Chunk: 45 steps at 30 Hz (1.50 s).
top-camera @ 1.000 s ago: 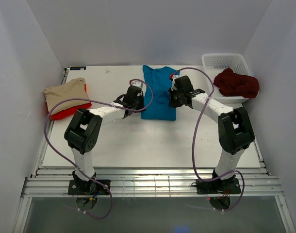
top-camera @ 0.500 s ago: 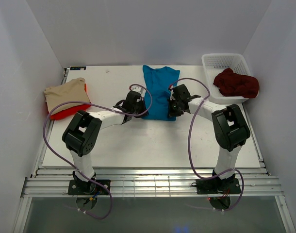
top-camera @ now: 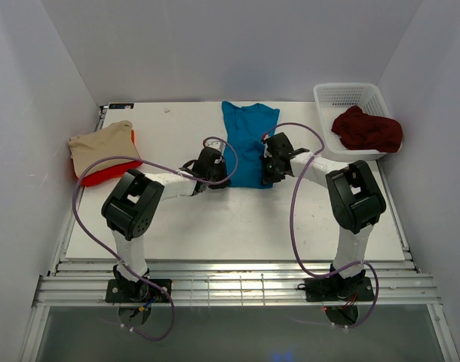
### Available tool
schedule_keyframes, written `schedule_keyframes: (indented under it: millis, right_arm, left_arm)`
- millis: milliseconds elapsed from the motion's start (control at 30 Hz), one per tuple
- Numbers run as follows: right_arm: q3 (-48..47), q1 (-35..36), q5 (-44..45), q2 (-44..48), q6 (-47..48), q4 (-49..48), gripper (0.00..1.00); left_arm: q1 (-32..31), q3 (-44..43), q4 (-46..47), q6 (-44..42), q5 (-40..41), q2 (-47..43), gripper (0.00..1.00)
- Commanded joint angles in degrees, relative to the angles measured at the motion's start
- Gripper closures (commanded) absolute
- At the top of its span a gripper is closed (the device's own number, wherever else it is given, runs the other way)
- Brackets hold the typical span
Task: Fold and stack the t-shirts
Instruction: Fold the folded rectangular tshirt in 1/3 of the way
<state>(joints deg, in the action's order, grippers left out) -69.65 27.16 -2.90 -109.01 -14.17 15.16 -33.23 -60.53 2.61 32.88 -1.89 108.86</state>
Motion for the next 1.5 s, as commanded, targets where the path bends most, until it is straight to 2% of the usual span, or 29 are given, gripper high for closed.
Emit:
schedule_keyframes:
  millis: [0, 200, 433, 633, 733, 1033, 1200, 1333, 1467]
  right_arm:
    - [-0.8, 0.0, 5.9, -1.3, 1.2, 4.3, 0.92]
    - [-2.7, -0.1, 9.7, -1.8, 2.7, 7.1, 0.92]
    - [-3.2, -0.1, 10.5, -1.6, 3.3, 8.5, 0.92]
    - [-3.3, -0.1, 7.9, -2.1, 3.5, 8.8, 0.92]
    - [-2.2, -0.1, 7.6, -1.0, 3.4, 8.8, 0.92]
    - [8.5, 1.5, 6.8, 8.5, 1.3, 8.4, 0.92]
    - [13.4, 4.7, 6.6, 12.9, -1.1, 10.5, 0.92]
    - [14.8, 7.7, 6.7, 17.8, -3.0, 13.0, 0.92]
    - [12.2, 9.7, 8.5, 22.8, -3.9, 15.2, 0.92]
  left_arm:
    - [-0.2, 2.0, -5.2, -1.2, 3.9, 0.6, 1.0]
    - [-0.1, -1.2, -9.6, -4.7, 9.3, 1.4, 1.0]
    - [0.6, -3.5, -12.7, -7.2, 10.9, 2.1, 1.0]
    - [0.5, -1.8, -10.6, -6.5, 4.1, 0.2, 1.0]
    - [-0.3, -0.4, -10.5, -5.8, 3.4, -0.7, 1.0]
    - [-2.5, 9.2, -12.4, -3.7, 3.1, -10.0, 1.0]
    - [-4.7, 13.0, -15.1, -1.8, 2.4, -15.9, 1.0]
    - [-7.4, 14.9, -17.3, -0.5, 2.4, -21.4, 1.0]
    - [-10.5, 14.0, -18.1, 0.5, 4.7, -26.1, 1.0]
